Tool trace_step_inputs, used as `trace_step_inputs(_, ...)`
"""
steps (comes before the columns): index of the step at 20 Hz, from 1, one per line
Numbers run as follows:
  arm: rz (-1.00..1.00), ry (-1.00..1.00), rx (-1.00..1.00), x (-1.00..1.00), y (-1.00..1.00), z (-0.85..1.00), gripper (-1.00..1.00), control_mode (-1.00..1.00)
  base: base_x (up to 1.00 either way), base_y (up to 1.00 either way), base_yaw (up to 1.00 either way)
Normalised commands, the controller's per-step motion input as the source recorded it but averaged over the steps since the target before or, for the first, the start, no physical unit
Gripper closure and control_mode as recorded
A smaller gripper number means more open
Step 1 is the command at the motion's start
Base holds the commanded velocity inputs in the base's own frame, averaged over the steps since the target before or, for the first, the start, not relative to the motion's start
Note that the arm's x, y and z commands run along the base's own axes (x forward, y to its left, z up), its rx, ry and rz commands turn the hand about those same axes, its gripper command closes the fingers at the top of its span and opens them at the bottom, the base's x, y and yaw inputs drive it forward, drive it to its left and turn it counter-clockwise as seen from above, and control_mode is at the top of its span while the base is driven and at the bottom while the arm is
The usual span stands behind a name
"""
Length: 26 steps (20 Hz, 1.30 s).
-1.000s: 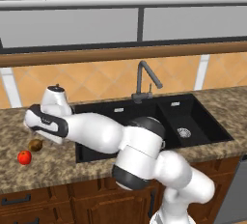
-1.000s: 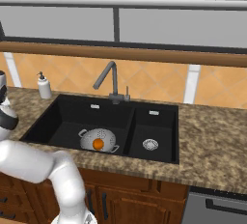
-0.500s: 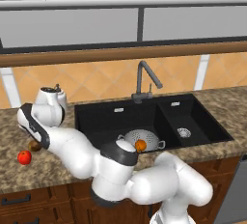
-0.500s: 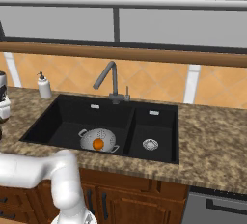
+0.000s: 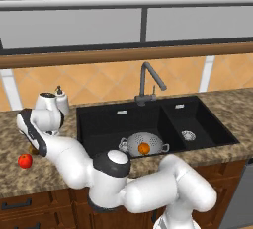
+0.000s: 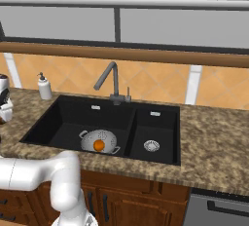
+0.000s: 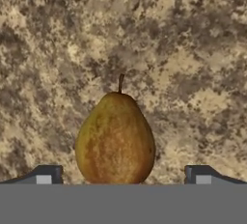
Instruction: Put the colander in the sink, put the pear, apple, orange in the colander, and turn on the sink faucet and pour water over the colander.
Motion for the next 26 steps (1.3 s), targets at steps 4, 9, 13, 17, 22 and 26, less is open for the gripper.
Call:
trace_step_inputs(4, 0.00, 0.00, 0.00, 0.11, 0.18, -0.29, -1.00, -1.00, 0.00, 0.00, 0.00)
trace_step_inputs(9, 0.00, 0.00, 0.00, 0.08, 0.27, -0.28, -1.00, -1.00, 0.00, 0.00, 0.00)
trace_step_inputs(13, 0.00, 0.00, 0.00, 0.07, 0.24, -0.30, -1.00, -1.00, 0.00, 0.00, 0.00)
trace_step_inputs(17, 0.00, 0.00, -0.11, 0.00, -0.01, -0.33, 1.00, -1.00, 0.00, 0.00, 0.00)
trace_step_inputs(22, 0.00, -0.01, -0.13, 0.00, -0.32, -0.05, 1.00, -1.00, 0.00, 0.00, 0.00)
trace_step_inputs(26, 0.00, -0.10, -0.02, 0.00, -0.58, 0.18, 1.00, -1.00, 0.00, 0.00, 0.00)
